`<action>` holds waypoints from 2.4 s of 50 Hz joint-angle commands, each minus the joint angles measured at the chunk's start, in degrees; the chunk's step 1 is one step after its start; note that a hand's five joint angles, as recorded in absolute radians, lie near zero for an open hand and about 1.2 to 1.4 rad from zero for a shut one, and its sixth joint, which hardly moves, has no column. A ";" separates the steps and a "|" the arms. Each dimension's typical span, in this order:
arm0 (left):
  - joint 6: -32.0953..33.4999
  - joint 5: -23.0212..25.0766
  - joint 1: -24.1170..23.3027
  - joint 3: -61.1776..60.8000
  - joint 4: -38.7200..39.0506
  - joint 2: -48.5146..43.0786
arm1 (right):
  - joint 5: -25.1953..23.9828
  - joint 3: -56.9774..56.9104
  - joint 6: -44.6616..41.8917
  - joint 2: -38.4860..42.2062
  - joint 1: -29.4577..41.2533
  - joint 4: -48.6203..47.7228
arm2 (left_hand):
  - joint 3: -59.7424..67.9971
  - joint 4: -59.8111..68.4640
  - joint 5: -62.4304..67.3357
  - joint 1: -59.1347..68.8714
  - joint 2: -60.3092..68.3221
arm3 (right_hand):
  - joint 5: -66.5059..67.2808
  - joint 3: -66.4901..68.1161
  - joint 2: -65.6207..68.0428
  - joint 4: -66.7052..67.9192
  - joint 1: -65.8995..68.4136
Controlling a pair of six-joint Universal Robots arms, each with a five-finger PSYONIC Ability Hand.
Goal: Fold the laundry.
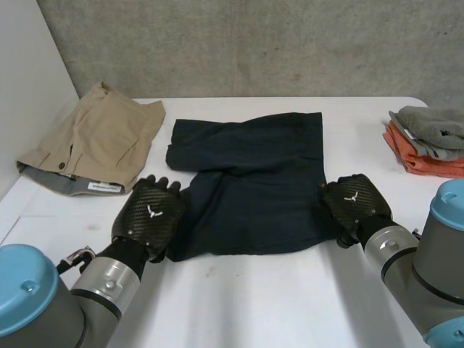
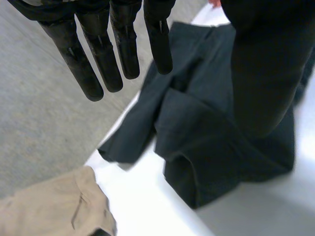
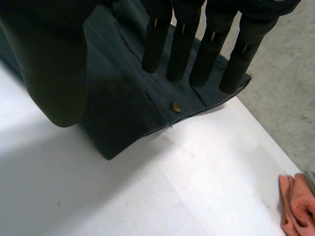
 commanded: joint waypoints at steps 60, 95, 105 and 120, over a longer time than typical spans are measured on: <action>11.41 -1.25 -0.22 14.01 -27.91 -0.56 | -6.63 -4.65 -0.04 -14.70 -2.98 29.80 | 50.83 51.47 51.68 51.92 52.18 | -13.27 -13.03 -12.70 -12.97 -12.61; -5.38 -5.65 -0.92 28.52 -30.98 -5.40 | 3.12 11.53 11.93 -9.69 7.31 6.25 | 50.83 51.47 51.68 51.92 52.18 | 45.17 45.42 45.74 45.48 45.84; -4.59 -4.68 -4.43 21.86 -51.60 7.32 | 1.90 3.54 -4.49 -27.98 4.77 21.60 | 50.83 51.47 51.68 51.92 52.18 | 45.17 45.42 45.74 45.48 45.84; 11.31 1.12 -9.09 5.76 -61.75 22.20 | -6.44 2.21 -27.45 -28.61 -7.90 47.47 | 50.83 51.47 51.68 51.92 52.18 | 45.17 45.42 45.74 45.48 45.84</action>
